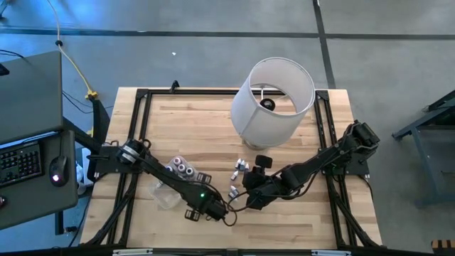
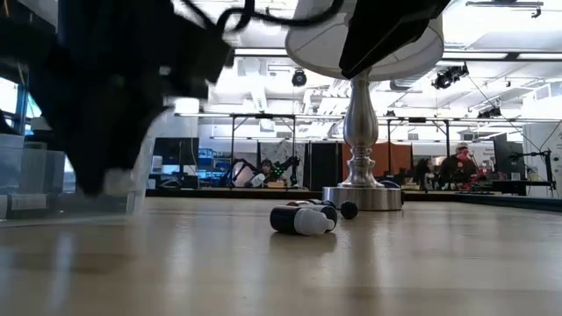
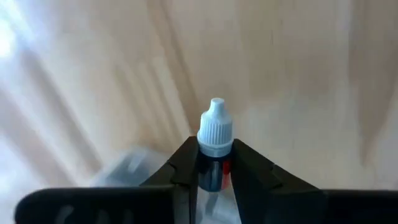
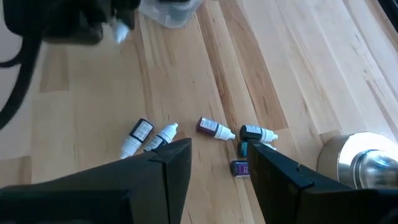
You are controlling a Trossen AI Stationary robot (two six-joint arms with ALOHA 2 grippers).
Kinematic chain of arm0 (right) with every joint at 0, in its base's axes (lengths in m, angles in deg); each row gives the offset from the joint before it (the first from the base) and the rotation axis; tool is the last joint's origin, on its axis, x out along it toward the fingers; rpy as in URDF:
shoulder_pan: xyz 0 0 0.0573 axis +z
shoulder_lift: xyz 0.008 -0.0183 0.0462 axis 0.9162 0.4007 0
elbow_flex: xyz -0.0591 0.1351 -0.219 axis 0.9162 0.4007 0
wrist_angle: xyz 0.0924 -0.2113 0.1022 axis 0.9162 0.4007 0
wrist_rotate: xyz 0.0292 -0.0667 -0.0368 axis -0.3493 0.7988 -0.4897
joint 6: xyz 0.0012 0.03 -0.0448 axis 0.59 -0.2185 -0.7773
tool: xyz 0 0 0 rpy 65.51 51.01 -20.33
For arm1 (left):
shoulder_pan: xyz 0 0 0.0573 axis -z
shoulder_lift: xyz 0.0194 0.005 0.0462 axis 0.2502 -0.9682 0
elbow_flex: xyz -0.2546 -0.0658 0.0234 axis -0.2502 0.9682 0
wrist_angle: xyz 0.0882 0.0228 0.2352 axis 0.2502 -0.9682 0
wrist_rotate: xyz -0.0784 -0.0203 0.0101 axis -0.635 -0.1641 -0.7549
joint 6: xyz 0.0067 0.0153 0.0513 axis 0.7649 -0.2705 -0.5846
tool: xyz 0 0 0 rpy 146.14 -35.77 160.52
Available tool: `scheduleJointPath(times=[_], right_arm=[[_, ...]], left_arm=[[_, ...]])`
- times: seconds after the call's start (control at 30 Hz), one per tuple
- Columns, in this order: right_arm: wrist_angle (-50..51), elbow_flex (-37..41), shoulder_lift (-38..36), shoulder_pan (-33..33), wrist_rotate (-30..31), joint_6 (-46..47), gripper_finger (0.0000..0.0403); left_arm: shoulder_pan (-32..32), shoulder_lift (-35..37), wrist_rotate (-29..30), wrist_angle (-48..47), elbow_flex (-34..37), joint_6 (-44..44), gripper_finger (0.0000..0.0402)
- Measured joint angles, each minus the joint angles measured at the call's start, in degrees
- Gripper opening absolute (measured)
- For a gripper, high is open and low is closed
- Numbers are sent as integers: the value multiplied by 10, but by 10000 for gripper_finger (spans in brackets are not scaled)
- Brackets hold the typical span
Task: Pick & Place food coloring
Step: Put the red food coloring bottle into the transparent bin
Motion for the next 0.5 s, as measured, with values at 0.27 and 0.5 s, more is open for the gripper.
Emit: scheduleJointPath(times=[0.27, 0.5], right_arm=[[-2, 0, 0, 0, 0, 0, 149], [-12, 0, 0, 0, -4, 0, 149]], left_arm=[[43, 3, -1, -230, -117, 115, 75], [119, 72, 30, -227, -74, 174, 75]])
